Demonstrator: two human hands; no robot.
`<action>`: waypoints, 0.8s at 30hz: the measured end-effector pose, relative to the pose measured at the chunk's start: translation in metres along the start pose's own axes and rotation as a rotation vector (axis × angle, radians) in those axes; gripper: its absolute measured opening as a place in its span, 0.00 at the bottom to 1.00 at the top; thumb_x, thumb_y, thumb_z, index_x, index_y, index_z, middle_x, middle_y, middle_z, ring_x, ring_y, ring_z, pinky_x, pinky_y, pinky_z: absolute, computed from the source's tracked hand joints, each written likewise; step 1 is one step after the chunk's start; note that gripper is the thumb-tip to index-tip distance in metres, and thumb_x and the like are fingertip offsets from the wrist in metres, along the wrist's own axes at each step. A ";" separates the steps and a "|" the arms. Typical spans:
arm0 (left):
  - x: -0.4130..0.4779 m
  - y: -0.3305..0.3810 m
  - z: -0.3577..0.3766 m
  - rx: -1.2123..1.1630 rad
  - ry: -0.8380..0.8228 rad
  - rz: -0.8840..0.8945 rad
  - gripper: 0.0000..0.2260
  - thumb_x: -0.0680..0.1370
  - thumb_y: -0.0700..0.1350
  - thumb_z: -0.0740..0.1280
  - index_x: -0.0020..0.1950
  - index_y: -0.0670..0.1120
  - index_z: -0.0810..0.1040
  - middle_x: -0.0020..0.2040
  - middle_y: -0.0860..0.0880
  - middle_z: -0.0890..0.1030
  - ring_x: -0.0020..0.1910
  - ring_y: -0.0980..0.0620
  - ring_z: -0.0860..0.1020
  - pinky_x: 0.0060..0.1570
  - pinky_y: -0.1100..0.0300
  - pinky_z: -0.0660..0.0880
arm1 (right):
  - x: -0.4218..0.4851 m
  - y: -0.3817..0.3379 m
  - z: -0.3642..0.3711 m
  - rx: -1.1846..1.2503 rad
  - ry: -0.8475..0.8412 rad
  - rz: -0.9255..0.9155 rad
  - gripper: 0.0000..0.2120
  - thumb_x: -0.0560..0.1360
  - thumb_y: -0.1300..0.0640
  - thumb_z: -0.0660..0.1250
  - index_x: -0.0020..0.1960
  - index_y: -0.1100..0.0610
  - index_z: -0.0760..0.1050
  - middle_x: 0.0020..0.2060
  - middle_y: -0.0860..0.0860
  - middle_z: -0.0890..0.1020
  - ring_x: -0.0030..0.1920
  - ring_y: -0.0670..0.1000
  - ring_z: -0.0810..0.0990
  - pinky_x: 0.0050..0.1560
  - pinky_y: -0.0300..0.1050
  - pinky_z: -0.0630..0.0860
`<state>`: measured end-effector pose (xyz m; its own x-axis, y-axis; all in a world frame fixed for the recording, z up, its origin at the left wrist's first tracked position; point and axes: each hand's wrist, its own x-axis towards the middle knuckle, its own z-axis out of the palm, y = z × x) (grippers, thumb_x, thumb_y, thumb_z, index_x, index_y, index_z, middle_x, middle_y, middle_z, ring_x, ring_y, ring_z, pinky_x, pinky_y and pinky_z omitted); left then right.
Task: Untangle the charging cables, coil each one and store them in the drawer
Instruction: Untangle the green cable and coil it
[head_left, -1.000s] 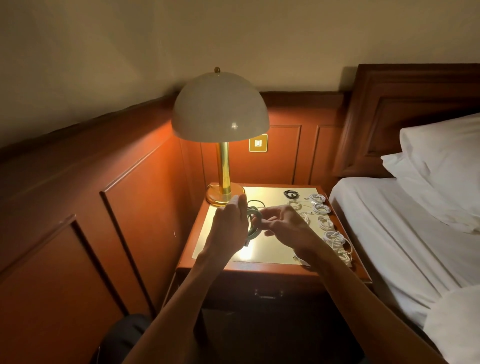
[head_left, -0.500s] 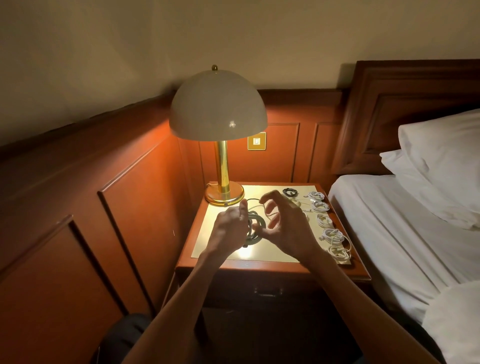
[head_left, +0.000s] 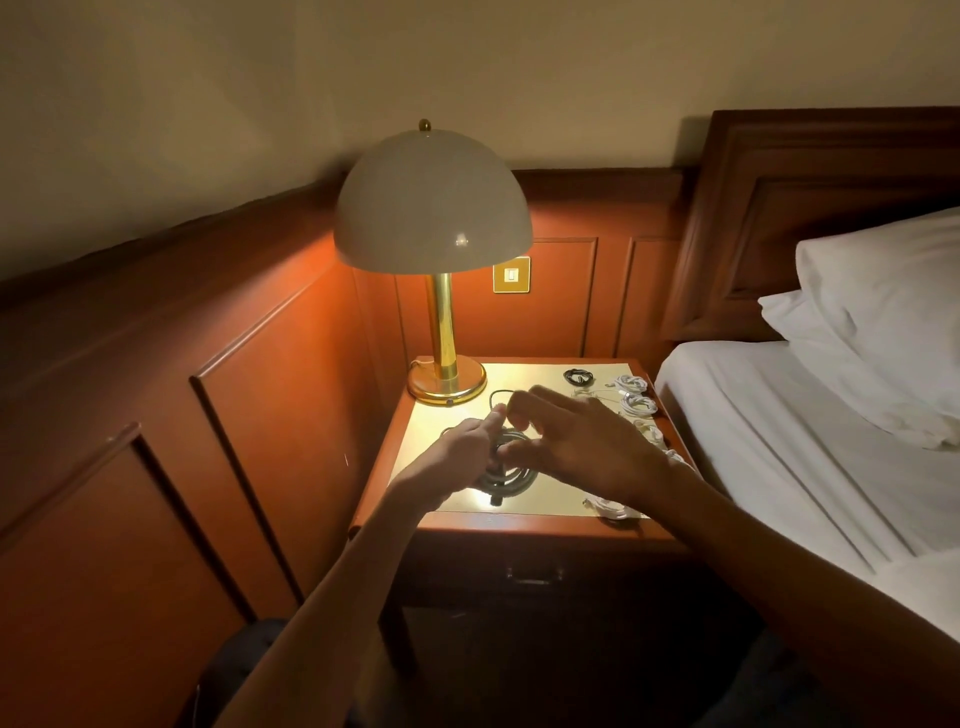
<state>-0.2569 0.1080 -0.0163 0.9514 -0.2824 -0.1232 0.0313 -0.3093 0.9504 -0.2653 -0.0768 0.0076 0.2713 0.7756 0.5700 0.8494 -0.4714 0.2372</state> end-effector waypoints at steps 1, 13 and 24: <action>-0.001 -0.001 -0.001 0.008 -0.022 0.047 0.26 0.81 0.64 0.52 0.46 0.45 0.78 0.33 0.52 0.75 0.32 0.57 0.73 0.39 0.59 0.70 | -0.003 0.001 0.003 -0.036 -0.012 -0.056 0.10 0.77 0.54 0.69 0.58 0.53 0.78 0.51 0.51 0.73 0.43 0.48 0.75 0.29 0.46 0.78; -0.003 0.000 -0.002 0.238 0.103 0.421 0.32 0.71 0.76 0.54 0.31 0.48 0.72 0.26 0.56 0.74 0.27 0.58 0.73 0.34 0.62 0.70 | -0.024 -0.023 0.027 0.199 0.120 0.248 0.09 0.80 0.57 0.59 0.60 0.56 0.69 0.50 0.50 0.73 0.37 0.52 0.78 0.33 0.50 0.79; 0.006 -0.012 -0.012 0.216 0.161 0.278 0.28 0.82 0.62 0.55 0.29 0.46 0.73 0.26 0.50 0.74 0.28 0.53 0.71 0.36 0.54 0.68 | -0.004 -0.037 0.033 0.562 0.342 0.788 0.04 0.77 0.58 0.72 0.47 0.57 0.78 0.38 0.42 0.82 0.39 0.43 0.84 0.36 0.36 0.81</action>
<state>-0.2482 0.1208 -0.0254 0.9509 -0.2417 0.1935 -0.2838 -0.4303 0.8569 -0.2830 -0.0484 -0.0288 0.7749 0.1287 0.6188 0.5990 -0.4619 -0.6541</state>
